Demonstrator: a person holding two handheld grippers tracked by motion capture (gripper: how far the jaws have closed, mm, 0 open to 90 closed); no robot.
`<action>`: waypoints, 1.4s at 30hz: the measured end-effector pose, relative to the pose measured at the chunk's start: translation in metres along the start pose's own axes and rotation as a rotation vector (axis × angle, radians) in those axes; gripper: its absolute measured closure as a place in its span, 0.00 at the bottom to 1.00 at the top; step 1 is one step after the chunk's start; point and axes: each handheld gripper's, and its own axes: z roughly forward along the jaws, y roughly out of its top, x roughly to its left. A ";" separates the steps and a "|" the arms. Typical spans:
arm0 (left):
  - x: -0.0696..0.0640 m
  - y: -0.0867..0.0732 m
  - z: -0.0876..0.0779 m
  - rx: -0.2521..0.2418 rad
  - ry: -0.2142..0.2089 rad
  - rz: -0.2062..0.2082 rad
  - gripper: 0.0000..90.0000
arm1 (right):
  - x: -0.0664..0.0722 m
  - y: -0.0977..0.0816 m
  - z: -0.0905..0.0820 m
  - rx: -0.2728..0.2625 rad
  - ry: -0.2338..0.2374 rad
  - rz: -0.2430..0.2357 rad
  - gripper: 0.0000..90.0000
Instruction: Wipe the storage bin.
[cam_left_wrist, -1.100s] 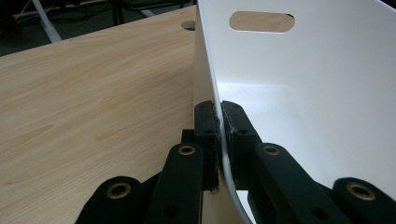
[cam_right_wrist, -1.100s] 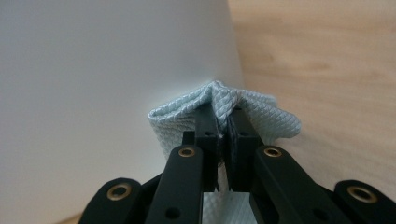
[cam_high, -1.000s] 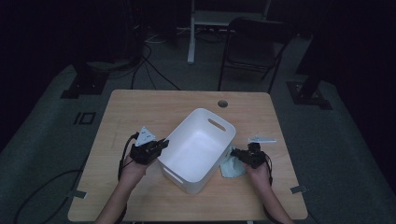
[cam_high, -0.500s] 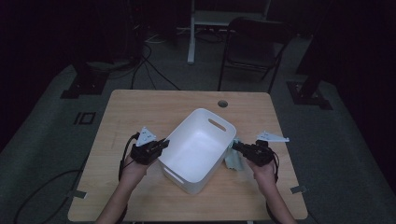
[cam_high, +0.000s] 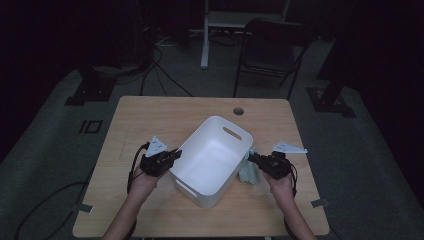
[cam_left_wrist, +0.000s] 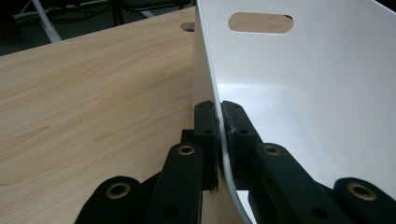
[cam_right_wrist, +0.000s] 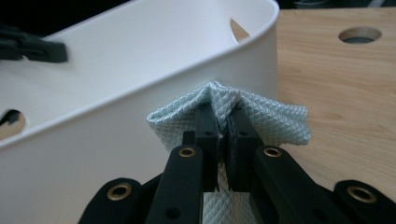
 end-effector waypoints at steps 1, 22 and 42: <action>0.000 0.000 0.000 0.000 0.000 0.000 0.95 | -0.001 -0.002 0.001 0.005 0.001 0.004 0.95; -0.002 0.000 0.000 0.004 0.013 0.002 0.94 | -0.023 -0.029 0.038 0.169 -0.089 0.031 0.95; -0.003 0.000 0.001 -0.003 0.023 -0.020 0.94 | 0.023 -0.001 -0.005 -0.044 0.025 0.000 0.95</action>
